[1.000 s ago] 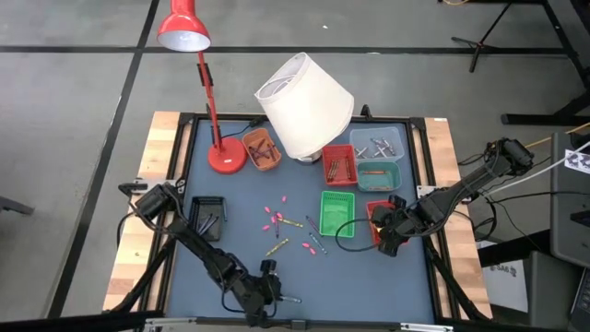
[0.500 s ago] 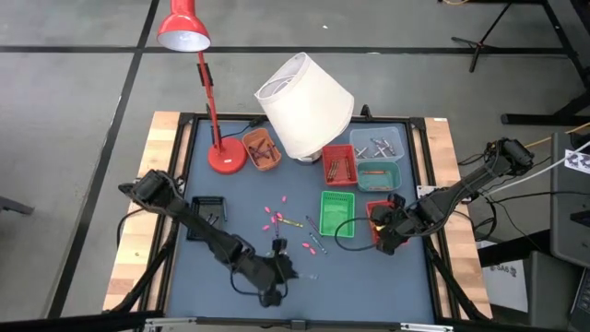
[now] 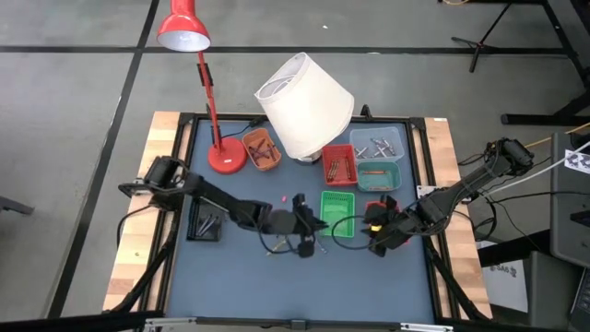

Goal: Sort crayons
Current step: Put the light blue crayon into the green bin

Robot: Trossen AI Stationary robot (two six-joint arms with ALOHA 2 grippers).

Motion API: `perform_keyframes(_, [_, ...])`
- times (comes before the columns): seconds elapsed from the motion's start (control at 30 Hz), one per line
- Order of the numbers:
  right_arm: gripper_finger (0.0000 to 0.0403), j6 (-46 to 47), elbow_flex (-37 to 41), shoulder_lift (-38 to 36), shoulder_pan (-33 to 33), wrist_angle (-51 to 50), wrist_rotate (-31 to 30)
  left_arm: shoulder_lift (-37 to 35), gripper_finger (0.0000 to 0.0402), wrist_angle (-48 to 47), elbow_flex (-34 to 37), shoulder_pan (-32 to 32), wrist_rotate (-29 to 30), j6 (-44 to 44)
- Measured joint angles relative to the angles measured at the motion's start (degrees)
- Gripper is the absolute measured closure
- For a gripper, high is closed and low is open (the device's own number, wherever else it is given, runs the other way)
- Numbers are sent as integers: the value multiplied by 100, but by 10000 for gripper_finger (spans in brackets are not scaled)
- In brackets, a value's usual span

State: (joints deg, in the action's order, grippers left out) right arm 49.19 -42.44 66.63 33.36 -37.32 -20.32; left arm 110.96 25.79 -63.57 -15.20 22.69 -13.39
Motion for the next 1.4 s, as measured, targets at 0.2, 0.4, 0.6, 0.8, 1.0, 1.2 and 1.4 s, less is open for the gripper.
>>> perform_keyframes(0.2, [262,-64,0,0,0,570,-24,0,396,1,0,426,-395,-2])
perform_keyframes(0.4, [262,-438,0,0,0,1266,-25,2,396,1,0,640,-434,-14])
perform_keyframes(0.6, [262,-648,0,0,0,1754,-27,4,381,1,0,662,-441,-15])
perform_keyframes(0.8, [262,-750,0,0,0,1838,-26,4,337,1,0,662,-440,-15])
perform_keyframes(1.0, [262,-712,0,22,4,2305,37,4,310,1,0,662,-424,0])
perform_keyframes(1.2, [262,-746,-4,389,4,3120,69,-22,308,-57,-2,644,-526,6])
perform_keyframes(1.4, [262,-752,-4,983,4,3980,329,-617,308,-811,-5,478,-1160,319])
